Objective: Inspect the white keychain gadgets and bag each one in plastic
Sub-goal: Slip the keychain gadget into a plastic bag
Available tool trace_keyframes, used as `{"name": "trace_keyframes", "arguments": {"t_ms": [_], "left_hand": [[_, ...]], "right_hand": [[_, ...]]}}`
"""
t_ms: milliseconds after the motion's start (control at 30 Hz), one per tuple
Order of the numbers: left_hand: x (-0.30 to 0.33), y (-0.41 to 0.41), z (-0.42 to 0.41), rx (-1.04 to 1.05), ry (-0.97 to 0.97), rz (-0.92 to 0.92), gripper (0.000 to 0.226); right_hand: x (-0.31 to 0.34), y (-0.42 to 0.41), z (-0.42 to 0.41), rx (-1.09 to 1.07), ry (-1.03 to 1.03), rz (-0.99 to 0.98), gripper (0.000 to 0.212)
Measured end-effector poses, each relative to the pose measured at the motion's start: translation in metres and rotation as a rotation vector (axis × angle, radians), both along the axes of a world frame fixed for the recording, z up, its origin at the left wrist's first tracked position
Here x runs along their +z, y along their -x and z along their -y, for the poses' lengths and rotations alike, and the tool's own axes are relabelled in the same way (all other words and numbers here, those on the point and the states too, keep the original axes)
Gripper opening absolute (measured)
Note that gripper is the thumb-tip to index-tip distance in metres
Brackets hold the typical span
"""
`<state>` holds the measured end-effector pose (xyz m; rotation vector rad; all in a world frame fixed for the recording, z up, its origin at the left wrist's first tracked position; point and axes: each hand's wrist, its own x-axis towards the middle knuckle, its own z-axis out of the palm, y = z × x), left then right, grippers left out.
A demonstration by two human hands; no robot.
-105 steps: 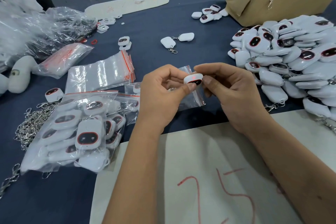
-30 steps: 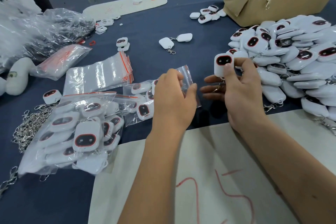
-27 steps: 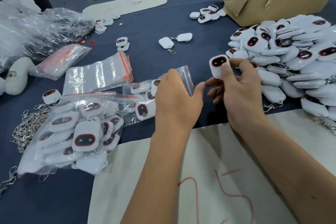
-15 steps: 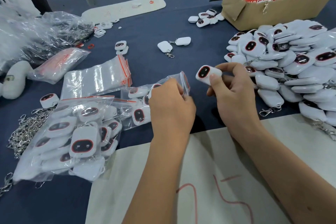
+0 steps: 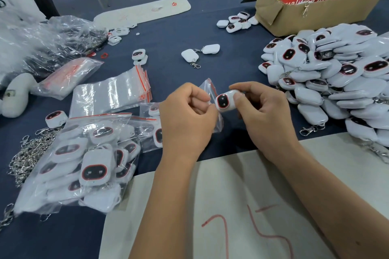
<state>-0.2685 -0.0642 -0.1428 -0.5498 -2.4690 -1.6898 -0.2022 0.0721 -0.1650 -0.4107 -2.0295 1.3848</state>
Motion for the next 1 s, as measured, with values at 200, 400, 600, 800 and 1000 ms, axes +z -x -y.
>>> {"name": "trace_keyframes", "arguments": {"t_ms": [200,400,600,800,1000], "left_hand": [[-0.001,-0.003,-0.001,-0.023,0.041,-0.144,0.024],[0.002,-0.004,-0.001,0.013,-0.046,-0.256,0.020],[0.002,-0.009,-0.004,-0.019,0.024,-0.362,0.013],[0.003,-0.012,-0.008,-0.030,0.043,-0.465,0.011],[0.002,-0.017,-0.014,-0.042,0.027,-0.526,0.012]], "right_hand": [[0.003,-0.002,0.004,0.054,-0.100,0.014,0.016],[0.004,-0.001,0.007,0.010,-0.245,0.107,0.013],[0.006,-0.002,0.008,0.082,-0.041,0.013,0.008],[0.008,-0.002,0.005,0.363,-0.022,-0.007,0.028],[0.012,-0.003,0.007,0.484,0.032,0.060,0.042]]}}
